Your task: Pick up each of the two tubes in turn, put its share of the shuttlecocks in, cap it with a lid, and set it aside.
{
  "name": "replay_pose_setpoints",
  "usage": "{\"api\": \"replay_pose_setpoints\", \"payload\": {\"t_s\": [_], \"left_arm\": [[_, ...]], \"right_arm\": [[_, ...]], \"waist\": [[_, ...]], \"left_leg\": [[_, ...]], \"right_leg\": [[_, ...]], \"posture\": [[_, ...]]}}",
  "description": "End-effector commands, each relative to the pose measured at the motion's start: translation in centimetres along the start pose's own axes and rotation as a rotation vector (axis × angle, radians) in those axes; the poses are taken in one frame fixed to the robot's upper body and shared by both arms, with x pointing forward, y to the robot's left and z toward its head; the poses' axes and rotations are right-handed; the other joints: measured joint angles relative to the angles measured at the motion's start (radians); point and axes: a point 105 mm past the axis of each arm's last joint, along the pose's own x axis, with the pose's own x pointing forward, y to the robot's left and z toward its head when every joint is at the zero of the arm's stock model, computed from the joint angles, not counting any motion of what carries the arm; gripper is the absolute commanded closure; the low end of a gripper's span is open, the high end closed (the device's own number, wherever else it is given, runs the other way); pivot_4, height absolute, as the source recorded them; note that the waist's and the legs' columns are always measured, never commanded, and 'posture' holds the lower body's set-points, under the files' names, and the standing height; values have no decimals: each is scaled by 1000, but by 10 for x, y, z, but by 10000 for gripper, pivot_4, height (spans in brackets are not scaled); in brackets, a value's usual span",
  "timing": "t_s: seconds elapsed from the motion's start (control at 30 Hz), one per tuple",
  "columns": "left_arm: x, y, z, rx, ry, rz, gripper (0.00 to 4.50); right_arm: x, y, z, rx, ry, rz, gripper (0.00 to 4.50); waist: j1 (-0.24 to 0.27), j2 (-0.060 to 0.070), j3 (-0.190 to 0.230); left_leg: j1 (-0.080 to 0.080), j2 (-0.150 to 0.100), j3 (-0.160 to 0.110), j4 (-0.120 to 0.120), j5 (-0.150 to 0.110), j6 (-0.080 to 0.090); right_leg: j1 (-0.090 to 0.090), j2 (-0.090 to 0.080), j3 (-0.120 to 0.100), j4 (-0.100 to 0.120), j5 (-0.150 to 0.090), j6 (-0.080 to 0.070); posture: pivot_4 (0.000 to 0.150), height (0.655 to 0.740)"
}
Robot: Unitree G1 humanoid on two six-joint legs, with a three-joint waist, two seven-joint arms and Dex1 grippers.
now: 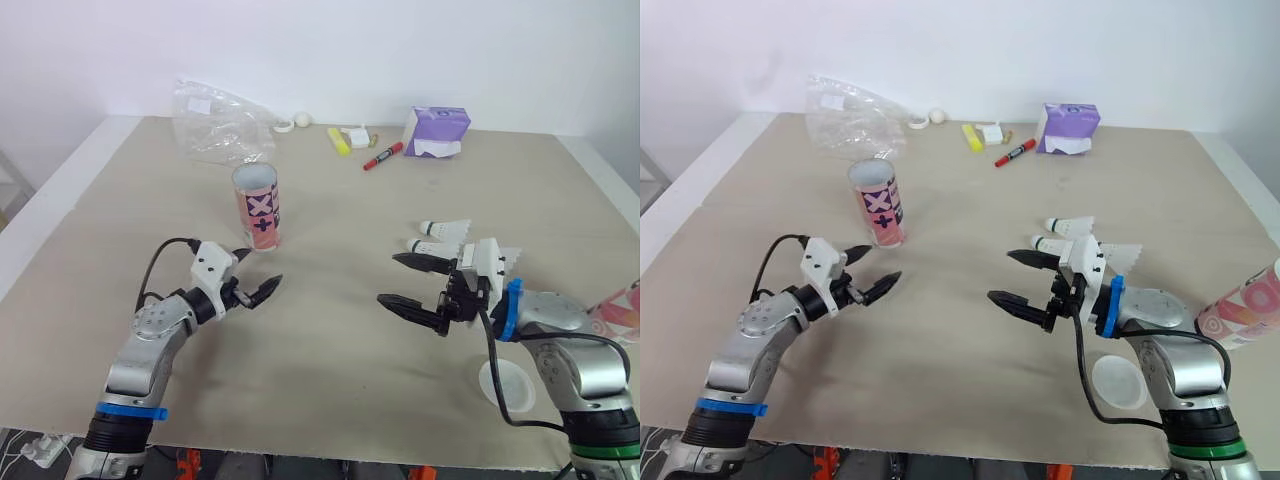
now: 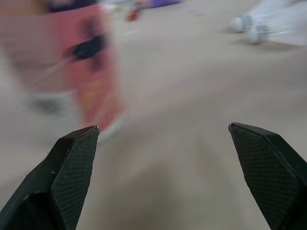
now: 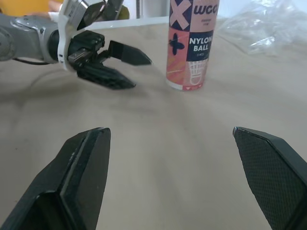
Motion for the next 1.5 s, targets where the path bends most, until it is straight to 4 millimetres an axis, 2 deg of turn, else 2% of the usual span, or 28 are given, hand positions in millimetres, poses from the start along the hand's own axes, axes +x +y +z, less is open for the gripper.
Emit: {"api": "replay_pose_setpoints", "payload": {"t_s": [0.03, 0.23, 0.67, 1.2, 1.5], "left_arm": [[1, 16, 7, -14, -16, 83, 0], [16, 32, 6, -37, -6, 122, 0], [47, 51, 5, 36, 16, 105, 0], [89, 60, 9, 61, 27, 53, 0], [98, 58, 12, 39, 1, 22, 0]], "right_arm": [[1, -6, 5, -53, -15, 4, 1207], [3, -9, 2, -72, -15, -9, 1207], [-4, -9, -3, -85, 3, -60, 1207], [-6, -8, -2, -94, 16, -81, 1207], [-6, -6, -1, -97, 19, -80, 1207]], "waist": [[0, 0, 0], [0, 0, 0], [0, 0, 0], [0, 0, 0], [0, 0, 0]], "left_leg": [[0, 0, 0, 0, 0, 0], [1, 1, 0, 1, 1, 0], [1, 0, 0, 1, 1, -1], [0, -1, 0, 1, 1, -1], [0, -1, -1, 1, 1, -1]], "right_leg": [[0, 0, 0, 0, 0, 1], [0, 1, -1, 1, 1, 1], [0, 1, 0, 0, 3, -2], [0, 1, 0, 1, 3, -2], [0, 1, 0, 1, 3, -2]], "posture": [[1500, 7400], [1500, 7400], [1500, 7400], [1500, 7400], [1500, 7400]]}}
